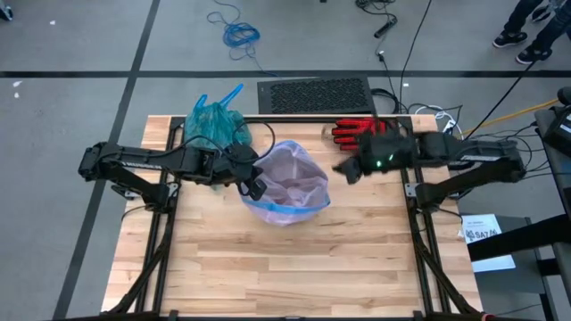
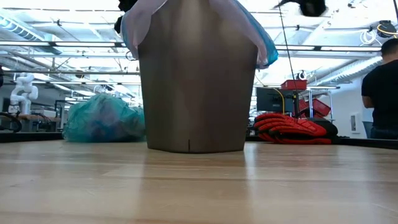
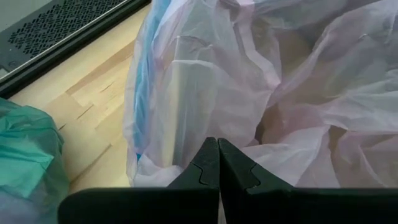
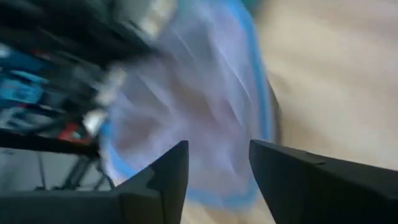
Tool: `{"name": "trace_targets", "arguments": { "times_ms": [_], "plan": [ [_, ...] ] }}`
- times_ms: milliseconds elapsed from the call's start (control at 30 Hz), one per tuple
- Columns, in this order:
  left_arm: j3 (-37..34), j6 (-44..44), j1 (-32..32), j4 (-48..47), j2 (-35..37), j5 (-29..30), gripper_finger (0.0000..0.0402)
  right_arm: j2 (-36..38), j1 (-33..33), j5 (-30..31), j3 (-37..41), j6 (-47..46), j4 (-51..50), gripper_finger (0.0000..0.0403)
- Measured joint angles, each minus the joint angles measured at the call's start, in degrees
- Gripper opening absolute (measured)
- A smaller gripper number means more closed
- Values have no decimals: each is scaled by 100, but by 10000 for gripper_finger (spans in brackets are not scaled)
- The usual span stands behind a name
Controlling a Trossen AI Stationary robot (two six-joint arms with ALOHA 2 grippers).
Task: Place trash/remove bag and relplace
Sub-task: Insert the new pink trash bag into the trash bin
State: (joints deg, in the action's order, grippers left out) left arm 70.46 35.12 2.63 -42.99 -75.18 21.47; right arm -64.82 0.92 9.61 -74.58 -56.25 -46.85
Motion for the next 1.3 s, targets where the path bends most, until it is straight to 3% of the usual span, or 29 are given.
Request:
{"name": "trace_targets", "arguments": {
  "times_ms": [67, 233, 400, 567, 667, 900, 1167, 1300],
  "plan": [
    [-1, -1, 0, 1, 18, -3, 0, 18, -388, -248, -9, 963, 697, 164],
    [-4, -7, 0, 27, 124, -30, 0, -431, -1789, -2002, -8, 2796, 1347, 132],
    [-2, 7, 0, 59, 232, -90, 0, -1196, -3026, -3881, -5, 3384, 1725, 90],
    [-3, 4, 0, 47, 245, -203, 0, -2043, -3408, -5154, -1, 3583, 2238, 34],
    [-4, 6, 0, 47, 245, -233, 0, -2442, -3383, -5445, -1, 3569, 2636, 6],
    [-4, 52, 0, 48, 245, -284, 0, -2945, -3285, -5588, -22, 3327, 3047, 2],
    [-4, 50, 0, 44, 245, -302, 0, -2995, -3324, -5679, -16, 3049, 3104, 1],
    [-4, 50, 6, 39, 245, -336, 0, -2878, -3493, -5676, 21, 2632, 3822, 0]
  ]
}}
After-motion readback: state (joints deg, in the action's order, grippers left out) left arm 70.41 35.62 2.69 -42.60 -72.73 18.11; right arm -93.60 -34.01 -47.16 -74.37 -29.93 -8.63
